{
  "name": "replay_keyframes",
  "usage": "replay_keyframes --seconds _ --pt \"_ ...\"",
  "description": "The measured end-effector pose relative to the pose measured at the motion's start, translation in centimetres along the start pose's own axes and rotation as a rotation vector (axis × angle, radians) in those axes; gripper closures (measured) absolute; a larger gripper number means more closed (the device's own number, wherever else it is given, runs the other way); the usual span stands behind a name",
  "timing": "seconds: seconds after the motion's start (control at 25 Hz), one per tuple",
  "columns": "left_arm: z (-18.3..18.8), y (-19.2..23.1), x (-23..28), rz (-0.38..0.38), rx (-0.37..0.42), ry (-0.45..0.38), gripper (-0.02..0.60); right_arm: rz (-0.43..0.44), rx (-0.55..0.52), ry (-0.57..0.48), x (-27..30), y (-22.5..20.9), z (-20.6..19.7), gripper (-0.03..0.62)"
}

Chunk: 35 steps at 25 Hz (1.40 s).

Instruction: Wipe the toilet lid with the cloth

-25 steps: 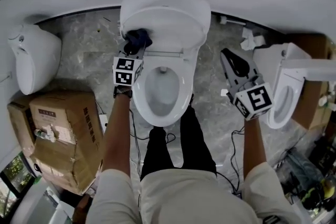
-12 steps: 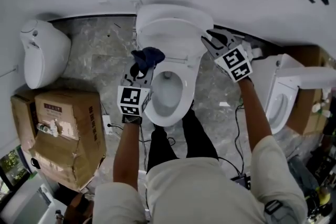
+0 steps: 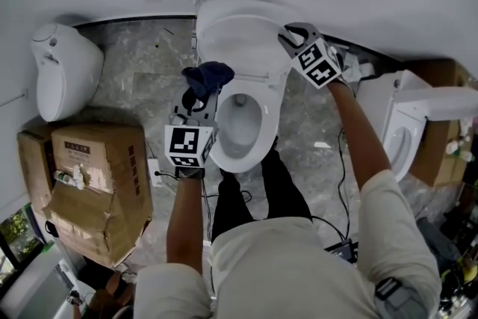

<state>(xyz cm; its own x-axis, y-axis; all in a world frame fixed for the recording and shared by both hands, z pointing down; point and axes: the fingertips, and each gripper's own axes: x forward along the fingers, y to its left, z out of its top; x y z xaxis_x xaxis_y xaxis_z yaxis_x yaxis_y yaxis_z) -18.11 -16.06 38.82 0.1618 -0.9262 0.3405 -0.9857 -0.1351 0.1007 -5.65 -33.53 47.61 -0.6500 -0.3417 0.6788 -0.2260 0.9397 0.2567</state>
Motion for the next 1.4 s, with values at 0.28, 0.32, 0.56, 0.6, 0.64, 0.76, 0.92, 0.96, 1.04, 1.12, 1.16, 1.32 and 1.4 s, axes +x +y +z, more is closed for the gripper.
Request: replay_keyframes --seconds 0.28,0.32,0.56,0.6,0.64,0.76,0.92,0.96,1.04,1.12,1.16,1.32,1.4 --pt "0.5 -0.9 -1.9 -0.02 0.076 -0.007 0.494 -0.02 -0.05 0.045 0.0 -0.2 -0.1 0.519" --pt "0.5 -0.9 -2.3 -0.02 0.081 -0.006 0.495 -0.021 -0.041 0.049 -0.1 -0.1 -0.1 0.519" --pt "0.0 -0.2 -4.7 -0.009 0.089 0.004 0.494 -0.036 -0.017 0.068 -1.3 1.4 0.0 0.525" --pt "-0.1 0.0 -5.1 -0.006 0.088 0.005 0.494 -0.039 -0.024 0.072 -1.6 1.7 0.1 0.526" --pt "-0.1 0.2 -5.4 -0.002 0.086 0.006 0.494 -0.042 -0.035 0.074 -1.8 2.0 0.3 0.526" --pt "-0.4 0.5 -6.3 0.005 0.083 0.009 0.494 -0.058 -0.049 0.068 -2.7 3.1 0.5 0.526" --pt "-0.5 0.3 -7.4 -0.004 0.084 0.008 0.494 -0.064 -0.087 0.071 -4.4 5.3 0.5 0.53" --pt "-0.5 0.3 -7.7 -0.007 0.086 0.006 0.494 -0.059 -0.096 0.071 -4.7 5.9 0.5 0.53" --pt "-0.4 0.4 -8.3 -0.011 0.089 0.001 0.494 -0.047 -0.117 0.07 -5.5 7.2 0.5 0.531" --pt "-0.4 0.5 -9.1 -0.016 0.094 -0.003 0.494 -0.034 -0.141 0.073 -6.3 8.7 0.5 0.534" --pt "-0.5 0.5 -9.5 -0.018 0.097 -0.004 0.494 -0.023 -0.153 0.076 -6.8 9.6 0.5 0.534" --pt "-1.1 0.4 -11.0 -0.029 0.087 0.021 0.494 0.041 -0.189 0.102 -8.5 13.5 -0.5 0.536" --pt "-1.7 0.3 -11.8 -0.034 0.079 0.035 0.494 0.056 -0.196 0.109 -9.1 15.4 -1.1 0.534"
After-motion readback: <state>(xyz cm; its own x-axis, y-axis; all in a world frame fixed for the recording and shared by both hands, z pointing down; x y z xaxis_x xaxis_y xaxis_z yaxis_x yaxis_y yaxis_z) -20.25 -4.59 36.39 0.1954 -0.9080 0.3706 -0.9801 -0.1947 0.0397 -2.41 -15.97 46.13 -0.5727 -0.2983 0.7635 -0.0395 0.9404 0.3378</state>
